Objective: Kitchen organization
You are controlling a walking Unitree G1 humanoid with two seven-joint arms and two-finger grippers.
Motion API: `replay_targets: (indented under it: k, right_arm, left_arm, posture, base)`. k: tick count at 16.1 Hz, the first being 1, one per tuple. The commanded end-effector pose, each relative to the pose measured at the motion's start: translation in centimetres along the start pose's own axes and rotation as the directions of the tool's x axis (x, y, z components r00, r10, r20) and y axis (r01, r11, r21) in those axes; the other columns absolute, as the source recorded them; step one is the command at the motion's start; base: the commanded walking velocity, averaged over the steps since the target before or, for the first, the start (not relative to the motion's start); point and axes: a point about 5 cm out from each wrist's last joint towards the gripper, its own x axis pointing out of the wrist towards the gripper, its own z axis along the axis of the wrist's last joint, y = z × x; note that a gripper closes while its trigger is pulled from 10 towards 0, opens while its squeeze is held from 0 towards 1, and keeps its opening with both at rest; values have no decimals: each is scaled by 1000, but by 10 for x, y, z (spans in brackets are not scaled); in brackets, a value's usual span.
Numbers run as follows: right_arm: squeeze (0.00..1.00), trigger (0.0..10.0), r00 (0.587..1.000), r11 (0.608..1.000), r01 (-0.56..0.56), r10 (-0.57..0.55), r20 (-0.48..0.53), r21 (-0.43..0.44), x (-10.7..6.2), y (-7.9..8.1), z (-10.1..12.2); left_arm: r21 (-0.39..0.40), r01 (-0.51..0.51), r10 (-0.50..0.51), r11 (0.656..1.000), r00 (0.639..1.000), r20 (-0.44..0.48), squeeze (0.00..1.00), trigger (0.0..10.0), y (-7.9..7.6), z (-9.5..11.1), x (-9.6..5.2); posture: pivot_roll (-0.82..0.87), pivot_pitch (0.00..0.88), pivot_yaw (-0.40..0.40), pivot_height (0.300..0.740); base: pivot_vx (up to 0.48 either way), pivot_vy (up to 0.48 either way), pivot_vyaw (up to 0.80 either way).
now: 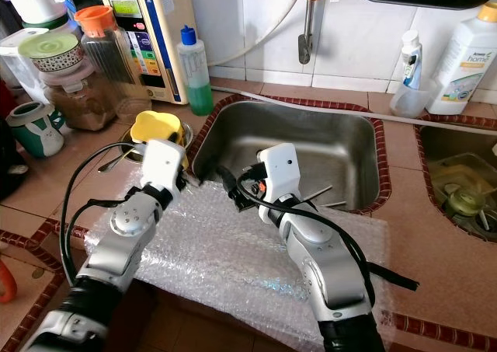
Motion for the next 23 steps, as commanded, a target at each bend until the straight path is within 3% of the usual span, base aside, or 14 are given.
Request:
replay_targets:
  k: [1,3,5,10,12,14,17,19,20,23]
  right_arm:
    - [1000,10000,998,999,-51,51,21,-3,0,10,6]
    - [973,10000,993,994,-108,108,45,1,-1,18,10]
    - [882,10000,984,985,-171,172,56,-12,-5,27,12]
    - [871,10000,983,985,-172,174,54,-31,-5,29,12]
    - [871,10000,982,983,-177,180,56,-44,-6,30,12]
    - [867,10000,981,982,-182,186,62,-58,-7,31,13]
    - [871,10000,981,981,-179,184,68,-70,-6,31,13]
    - [867,10000,981,981,-178,183,69,-75,-6,31,13]
    - [867,10000,982,982,-168,174,71,-82,-6,31,14]
    - [855,10000,983,983,-165,171,72,-85,-5,31,14]
  left_arm:
    - [-62,-81,80,995,997,-15,0,10000,12,2,4]
    - [-141,-142,137,980,990,-42,0,10000,18,2,8]
    - [-209,-210,198,955,977,-75,0,10000,22,6,18]
    - [-293,-305,261,906,948,-180,0,10000,33,9,34]
    - [-257,-337,293,906,936,-193,0,10000,38,12,38]
    - [-191,-406,358,894,902,-242,0,10000,47,10,40]
    - [-133,-462,429,877,877,-215,0,10000,61,15,42]
    - [-119,-470,438,875,871,-223,0,10000,63,13,42]
    - [-87,-490,452,867,848,-275,0,10000,67,6,40]
    - [-91,-476,427,875,845,-322,0,10000,62,2,42]
  posture:
    - [-234,66,121,740]
    - [-232,71,117,740]
    - [-233,77,115,740]
    - [-240,80,121,740]
    - [-245,82,122,740]
    - [-248,81,124,740]
    - [-252,78,122,740]
    - [-251,79,121,740]
    - [-251,80,120,740]
    - [-253,83,121,740]
  base:
    - [0,0,0]
    - [0,0,0]
    - [0,0,0]
    - [0,0,0]
    - [0,0,0]
    - [0,0,0]
    - [0,0,0]
    - [0,0,0]
    - [0,0,0]
    - [0,0,0]
